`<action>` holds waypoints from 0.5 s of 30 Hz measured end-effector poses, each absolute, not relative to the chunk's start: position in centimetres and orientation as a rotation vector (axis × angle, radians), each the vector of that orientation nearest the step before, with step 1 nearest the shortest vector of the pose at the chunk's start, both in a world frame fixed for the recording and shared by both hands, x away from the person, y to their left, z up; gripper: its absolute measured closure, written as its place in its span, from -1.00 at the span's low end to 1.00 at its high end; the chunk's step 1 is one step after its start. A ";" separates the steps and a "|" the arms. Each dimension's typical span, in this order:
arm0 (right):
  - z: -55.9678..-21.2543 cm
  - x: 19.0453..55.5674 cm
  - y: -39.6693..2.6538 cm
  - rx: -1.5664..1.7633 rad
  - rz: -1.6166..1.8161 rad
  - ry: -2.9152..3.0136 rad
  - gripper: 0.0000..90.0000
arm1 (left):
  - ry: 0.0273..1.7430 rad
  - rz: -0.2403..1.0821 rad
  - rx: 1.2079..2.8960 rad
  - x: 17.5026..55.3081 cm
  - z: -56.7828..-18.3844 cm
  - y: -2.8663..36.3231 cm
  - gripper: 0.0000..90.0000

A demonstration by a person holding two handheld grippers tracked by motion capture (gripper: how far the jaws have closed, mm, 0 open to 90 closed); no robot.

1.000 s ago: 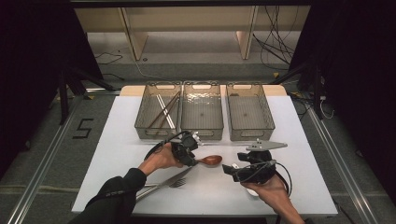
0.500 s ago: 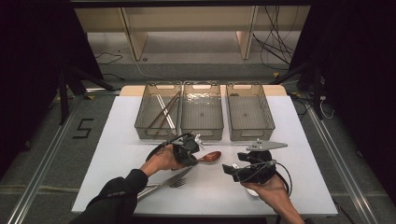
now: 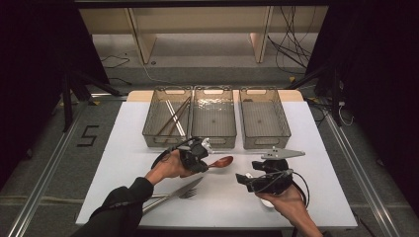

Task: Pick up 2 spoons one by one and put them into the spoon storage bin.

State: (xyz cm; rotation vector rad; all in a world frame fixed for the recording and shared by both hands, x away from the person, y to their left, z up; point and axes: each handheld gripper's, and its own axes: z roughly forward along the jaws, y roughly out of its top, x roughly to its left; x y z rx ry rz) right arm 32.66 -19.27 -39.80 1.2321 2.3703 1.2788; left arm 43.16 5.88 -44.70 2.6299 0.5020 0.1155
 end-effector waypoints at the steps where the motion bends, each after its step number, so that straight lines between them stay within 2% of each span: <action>1: -39.8 32.7 -19.3 1.231 1.279 2.371 -0.42 | 0.497 0.113 2.623 43.2 -44.4 6.0 0.79; 15: -39.8 32.7 -19.3 1.236 1.279 2.367 -0.42 | 0.556 0.072 2.468 43.4 -40.4 7.6 0.79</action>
